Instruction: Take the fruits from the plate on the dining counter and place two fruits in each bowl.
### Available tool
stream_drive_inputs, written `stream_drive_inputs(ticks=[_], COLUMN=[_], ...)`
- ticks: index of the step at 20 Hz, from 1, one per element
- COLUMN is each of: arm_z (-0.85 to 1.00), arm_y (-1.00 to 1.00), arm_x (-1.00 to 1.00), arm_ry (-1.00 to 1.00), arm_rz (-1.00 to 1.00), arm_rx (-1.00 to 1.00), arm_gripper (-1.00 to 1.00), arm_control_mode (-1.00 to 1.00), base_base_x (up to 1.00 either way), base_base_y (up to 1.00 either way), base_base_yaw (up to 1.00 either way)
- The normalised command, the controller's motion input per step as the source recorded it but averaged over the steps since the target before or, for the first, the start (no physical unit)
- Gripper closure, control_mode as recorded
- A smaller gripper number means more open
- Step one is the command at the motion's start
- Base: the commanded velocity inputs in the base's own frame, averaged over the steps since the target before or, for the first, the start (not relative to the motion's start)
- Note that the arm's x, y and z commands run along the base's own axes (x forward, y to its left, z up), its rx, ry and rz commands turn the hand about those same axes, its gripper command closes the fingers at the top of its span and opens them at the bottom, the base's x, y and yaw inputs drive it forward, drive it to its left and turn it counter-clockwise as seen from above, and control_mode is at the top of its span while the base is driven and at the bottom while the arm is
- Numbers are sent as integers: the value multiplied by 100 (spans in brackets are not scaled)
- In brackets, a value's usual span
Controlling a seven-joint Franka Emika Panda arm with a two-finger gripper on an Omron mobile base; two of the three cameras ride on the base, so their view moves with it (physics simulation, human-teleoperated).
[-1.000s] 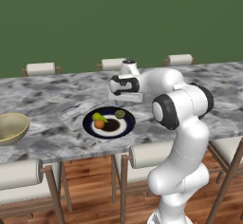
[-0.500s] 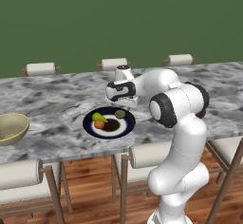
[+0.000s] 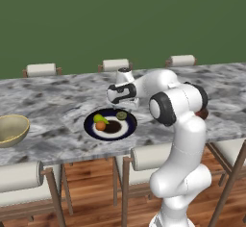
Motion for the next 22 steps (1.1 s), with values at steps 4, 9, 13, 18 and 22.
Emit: stream_drive_inputs(ticks=[4,9,13,18,22], arm_z=[-15,-20,-22,-19,-18], arm_y=[0,0,0,0,0], arm_x=[6,0,3,7,10], arm_ry=[2,3,4,4,4], arm_rz=[0,0,0,0,0], arm_rx=[0,0,0,0,0], arm_gripper=[-100,-100,-100,-100,-100], arm_control_mode=[-100,-100,-100,-100,-100], base_base_x=[0,0,0,0,0], base_base_y=[0,0,0,0,0], base_base_yaw=[0,0,0,0,0])
